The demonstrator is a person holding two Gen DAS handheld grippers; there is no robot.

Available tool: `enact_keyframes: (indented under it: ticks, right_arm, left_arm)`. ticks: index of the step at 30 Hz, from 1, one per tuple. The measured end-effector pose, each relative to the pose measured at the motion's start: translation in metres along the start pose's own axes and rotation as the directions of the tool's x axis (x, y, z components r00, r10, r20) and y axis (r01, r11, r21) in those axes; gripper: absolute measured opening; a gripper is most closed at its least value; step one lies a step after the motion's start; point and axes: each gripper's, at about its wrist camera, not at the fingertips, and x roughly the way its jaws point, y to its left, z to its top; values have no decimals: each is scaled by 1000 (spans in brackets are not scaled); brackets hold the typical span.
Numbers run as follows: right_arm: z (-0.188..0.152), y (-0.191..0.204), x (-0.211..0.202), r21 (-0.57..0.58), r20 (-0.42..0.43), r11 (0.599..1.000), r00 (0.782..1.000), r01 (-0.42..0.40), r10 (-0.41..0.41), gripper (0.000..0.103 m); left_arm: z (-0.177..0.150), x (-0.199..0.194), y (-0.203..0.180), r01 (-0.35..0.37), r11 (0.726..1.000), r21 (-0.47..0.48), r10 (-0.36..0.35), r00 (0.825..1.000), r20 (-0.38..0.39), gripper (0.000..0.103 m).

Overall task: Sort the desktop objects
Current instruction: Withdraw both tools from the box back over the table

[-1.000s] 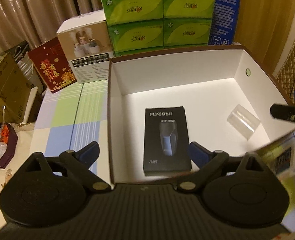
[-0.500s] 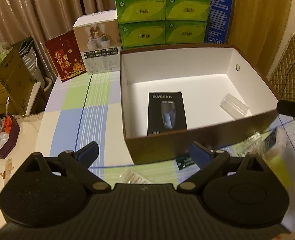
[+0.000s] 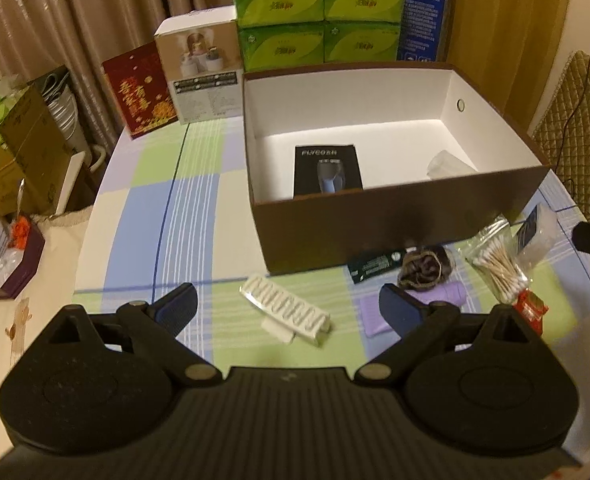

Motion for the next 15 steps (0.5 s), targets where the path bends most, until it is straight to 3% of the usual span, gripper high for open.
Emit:
enact_keyframes:
  ticks: [15]
  right_arm:
    - [-37, -25, -28, -43, -167, 997, 985, -56, 48, 101]
  left_arm:
    - [-56, -30, -45, -49, 994, -100, 39, 994, -100, 96]
